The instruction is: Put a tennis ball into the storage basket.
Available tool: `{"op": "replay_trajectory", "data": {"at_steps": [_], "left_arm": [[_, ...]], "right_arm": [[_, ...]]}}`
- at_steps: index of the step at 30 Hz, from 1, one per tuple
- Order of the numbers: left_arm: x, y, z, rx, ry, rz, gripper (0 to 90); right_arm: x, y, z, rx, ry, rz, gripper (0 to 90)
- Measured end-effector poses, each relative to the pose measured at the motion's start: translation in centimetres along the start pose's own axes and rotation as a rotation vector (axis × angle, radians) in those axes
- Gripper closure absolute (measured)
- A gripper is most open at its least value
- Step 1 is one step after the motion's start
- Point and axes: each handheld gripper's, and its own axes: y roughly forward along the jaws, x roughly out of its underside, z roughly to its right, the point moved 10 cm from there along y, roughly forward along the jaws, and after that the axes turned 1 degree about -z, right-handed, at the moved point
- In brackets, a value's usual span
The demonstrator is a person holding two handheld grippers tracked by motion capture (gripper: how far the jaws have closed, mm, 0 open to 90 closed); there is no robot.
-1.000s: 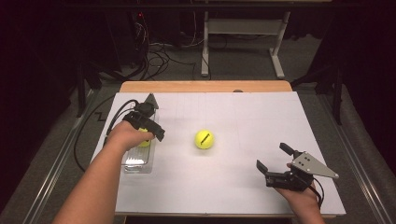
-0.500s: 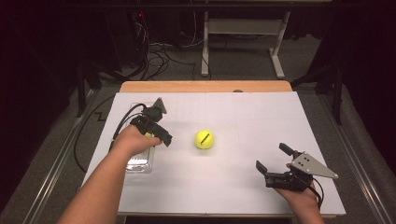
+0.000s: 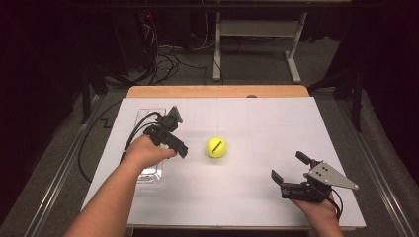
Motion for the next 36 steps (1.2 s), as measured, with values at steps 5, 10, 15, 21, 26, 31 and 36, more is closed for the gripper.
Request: {"op": "replay_trajectory", "data": {"at_steps": [5,10,15,21,26,31,36], "left_arm": [[-0.2,0.1,1.5,0.004,0.037,0.01,0.7],[-0.4,0.6,3.3,0.039,0.066,0.01,0.7],[-0.7,1.1,4.9,0.043,0.103,0.014,0.7],[-1.0,1.7,6.5,0.059,0.136,0.01,0.7],[-1.1,2.1,7.2,0.063,0.152,0.002,0.7],[-1.1,2.3,7.4,0.071,0.152,0.006,0.7],[-1.4,2.1,7.4,0.079,0.14,0.019,0.7]], "right_arm": [[0.0,0.0,0.1,0.002,0.001,-0.001,0.4],[0.0,-0.1,0.1,0.001,0.003,0.002,0.4],[0.0,0.0,0.1,0.001,0.001,0.0,0.4],[-0.1,0.1,0.2,0.0,0.004,0.002,0.4],[-0.1,0.5,0.3,-0.001,0.012,-0.001,0.4],[-0.1,0.6,0.2,-0.003,0.006,-0.001,0.4],[-0.1,0.3,0.4,0.0,0.009,0.003,0.4]]}}
